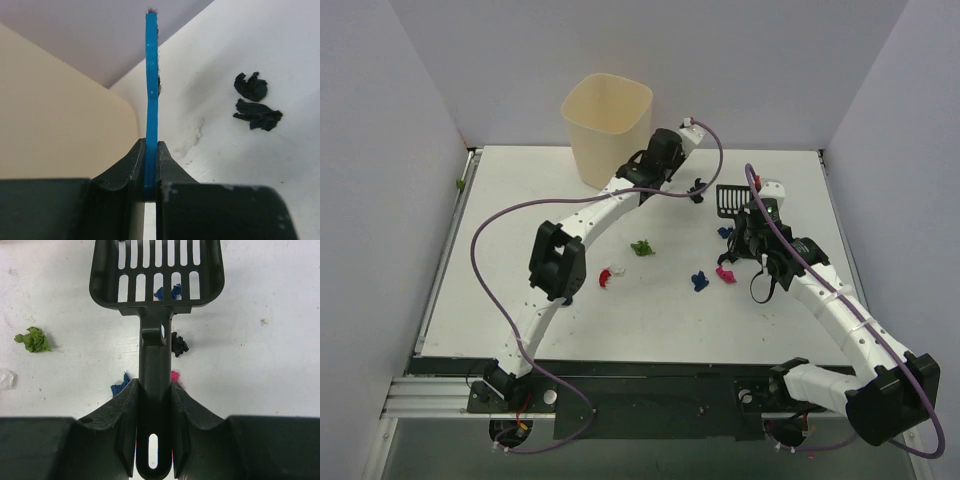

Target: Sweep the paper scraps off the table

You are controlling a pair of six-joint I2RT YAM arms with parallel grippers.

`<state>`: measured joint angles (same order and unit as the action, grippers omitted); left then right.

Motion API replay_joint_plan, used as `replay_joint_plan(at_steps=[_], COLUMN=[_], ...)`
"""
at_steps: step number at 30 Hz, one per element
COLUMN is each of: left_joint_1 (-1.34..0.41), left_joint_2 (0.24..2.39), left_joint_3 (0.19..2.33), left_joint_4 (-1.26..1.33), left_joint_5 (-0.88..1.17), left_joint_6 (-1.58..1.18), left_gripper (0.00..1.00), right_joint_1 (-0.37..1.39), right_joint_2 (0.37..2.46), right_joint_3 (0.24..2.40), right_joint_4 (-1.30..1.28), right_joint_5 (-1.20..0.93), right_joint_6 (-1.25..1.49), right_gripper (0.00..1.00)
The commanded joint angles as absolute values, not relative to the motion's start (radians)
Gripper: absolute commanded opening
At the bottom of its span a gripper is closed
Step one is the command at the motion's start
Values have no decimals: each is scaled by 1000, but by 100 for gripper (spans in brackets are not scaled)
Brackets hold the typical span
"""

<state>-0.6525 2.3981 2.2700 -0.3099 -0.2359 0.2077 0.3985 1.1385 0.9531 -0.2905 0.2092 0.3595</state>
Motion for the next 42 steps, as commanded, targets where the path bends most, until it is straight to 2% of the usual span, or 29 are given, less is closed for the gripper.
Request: replay_joint_plan(at_steps=[1,3,7,15,18,26,31,36,39,42], left_joint_1=[-707,-735,-761,-759,-762,-790,-816,-865,-877,-884], left_joint_2=[2541,2598,2634,2635,2634,2566,2441,2304,2266,2269], left_joint_3=[2498,2560,2516,2508,2513,2471,2439,2385,2379,2364], left_joint_4=[-362,-394,-351,-474,-599,-814,-942,-1032,-994,-882], left_joint_5=[-471,-526,-626,-608,-585,-447,-221,-85,-152,-322], left_joint_6=[605,751,919,922,917,891,850,841,844,899], left_gripper=[0,0,0,0,0,0,0,0,0,0], right_joint_1=[399,396,382,361,357,351,350,345,344,344], right_joint_2=[1095,1071,1032,966,931,891,882,876,876,864], right_joint_3=[930,911,884,847,835,824,821,816,815,811], right_joint_4=[-316,-305,-291,-284,-285,-284,-288,-288,-290,-288], right_joint_5=[251,268,279,316,331,342,347,356,356,360], right_joint_6=[387,394,405,429,437,443,452,454,454,459], right_gripper=[0,0,0,0,0,0,0,0,0,0])
